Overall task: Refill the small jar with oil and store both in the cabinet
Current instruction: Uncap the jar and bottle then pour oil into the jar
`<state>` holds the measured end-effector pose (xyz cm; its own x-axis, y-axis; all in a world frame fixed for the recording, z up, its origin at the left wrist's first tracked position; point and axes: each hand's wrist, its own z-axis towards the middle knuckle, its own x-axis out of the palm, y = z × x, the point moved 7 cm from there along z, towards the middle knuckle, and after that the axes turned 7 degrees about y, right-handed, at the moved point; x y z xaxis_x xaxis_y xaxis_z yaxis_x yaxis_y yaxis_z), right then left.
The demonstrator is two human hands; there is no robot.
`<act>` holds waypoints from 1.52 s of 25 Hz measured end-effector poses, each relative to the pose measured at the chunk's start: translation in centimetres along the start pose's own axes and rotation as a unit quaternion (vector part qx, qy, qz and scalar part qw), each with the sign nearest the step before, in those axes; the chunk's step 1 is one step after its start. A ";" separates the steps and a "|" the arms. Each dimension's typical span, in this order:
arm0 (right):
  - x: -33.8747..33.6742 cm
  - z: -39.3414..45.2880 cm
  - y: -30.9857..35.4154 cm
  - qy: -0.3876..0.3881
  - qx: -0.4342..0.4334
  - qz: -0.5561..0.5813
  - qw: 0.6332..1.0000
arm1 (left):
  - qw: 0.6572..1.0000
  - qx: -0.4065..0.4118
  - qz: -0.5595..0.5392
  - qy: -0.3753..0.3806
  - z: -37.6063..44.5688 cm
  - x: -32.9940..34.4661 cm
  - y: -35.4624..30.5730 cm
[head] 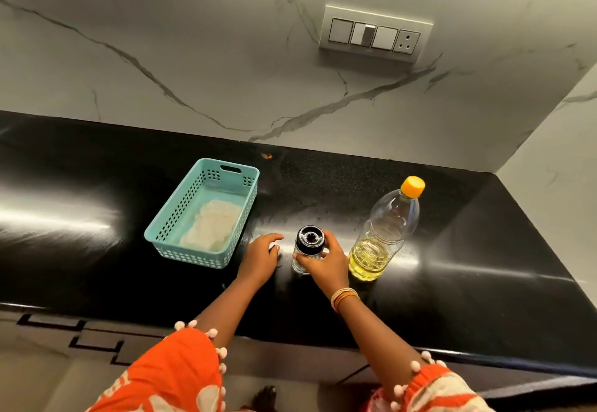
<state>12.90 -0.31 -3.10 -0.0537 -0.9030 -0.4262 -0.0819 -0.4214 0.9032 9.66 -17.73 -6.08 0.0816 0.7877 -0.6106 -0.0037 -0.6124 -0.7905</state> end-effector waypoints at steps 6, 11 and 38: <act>-1.1 -0.3 -0.2 0.102 0.064 -0.097 0.988 | 0.998 0.017 -0.052 -0.026 -1.0 -0.9 -4.0; -5.7 -0.9 3.2 0.150 0.064 -0.186 0.969 | 0.991 0.092 -0.093 -0.030 -0.1 -1.6 -12.1; -20.8 1.5 15.1 -0.042 -0.145 -0.333 0.931 | 0.949 0.094 -0.276 0.122 1.8 6.9 -23.2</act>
<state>11.26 12.26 19.33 -0.1666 -0.4282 -0.8882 0.1462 -0.9015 0.4073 8.53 2.04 7.95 0.3502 0.9324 -0.0897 -0.0683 -0.0702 -0.9952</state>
